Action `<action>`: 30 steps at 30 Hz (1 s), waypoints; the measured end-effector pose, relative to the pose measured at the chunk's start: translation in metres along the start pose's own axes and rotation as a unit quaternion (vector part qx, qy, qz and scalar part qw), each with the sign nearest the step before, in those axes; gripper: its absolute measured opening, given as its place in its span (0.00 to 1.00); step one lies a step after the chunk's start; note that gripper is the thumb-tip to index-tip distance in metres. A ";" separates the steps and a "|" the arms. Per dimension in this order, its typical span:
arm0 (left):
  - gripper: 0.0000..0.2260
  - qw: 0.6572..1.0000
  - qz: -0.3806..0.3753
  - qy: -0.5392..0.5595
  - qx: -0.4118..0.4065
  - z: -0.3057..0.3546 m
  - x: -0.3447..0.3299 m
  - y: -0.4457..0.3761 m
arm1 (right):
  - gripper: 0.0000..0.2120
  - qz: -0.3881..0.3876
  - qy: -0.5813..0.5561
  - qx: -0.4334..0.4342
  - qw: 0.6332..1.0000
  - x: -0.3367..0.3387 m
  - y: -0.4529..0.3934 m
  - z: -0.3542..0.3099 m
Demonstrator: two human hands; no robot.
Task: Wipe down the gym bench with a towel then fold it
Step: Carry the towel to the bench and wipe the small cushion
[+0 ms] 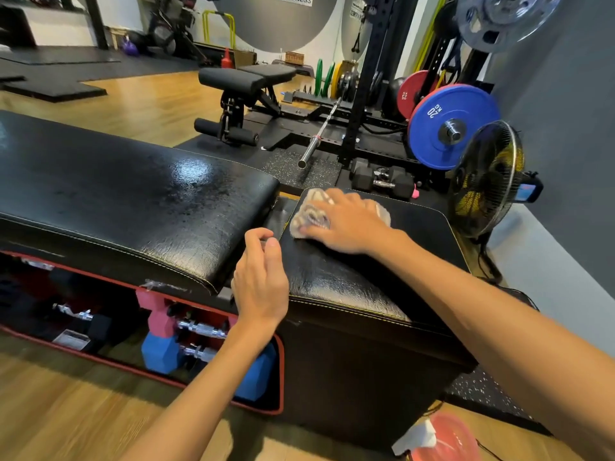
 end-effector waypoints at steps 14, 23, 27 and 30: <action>0.21 0.999 0.018 0.043 0.007 -0.009 -0.003 -0.001 | 0.37 -0.025 0.028 -0.090 0.995 -0.005 -0.096 0.036; 0.28 0.998 0.007 0.051 0.031 -0.008 -0.004 -0.001 | 0.31 -0.005 0.034 0.019 0.999 -0.002 -0.044 -0.027; 0.30 0.996 0.003 0.079 0.051 -0.003 -0.003 0.001 | 0.28 -0.008 0.034 0.065 0.997 0.004 -0.004 -0.052; 0.32 0.994 0.028 0.097 0.051 0.001 -0.003 0.004 | 0.27 0.002 0.027 0.090 0.996 0.006 0.025 -0.064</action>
Point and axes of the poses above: each hand's wrist, its own y-axis away from the middle knuckle, its own x-axis out of the back of the hand, z = x × y, the point moved 2 cm from there along -y, towards the middle knuckle, and after that the axes turned 4 degrees about x, right-handed, at the moved point
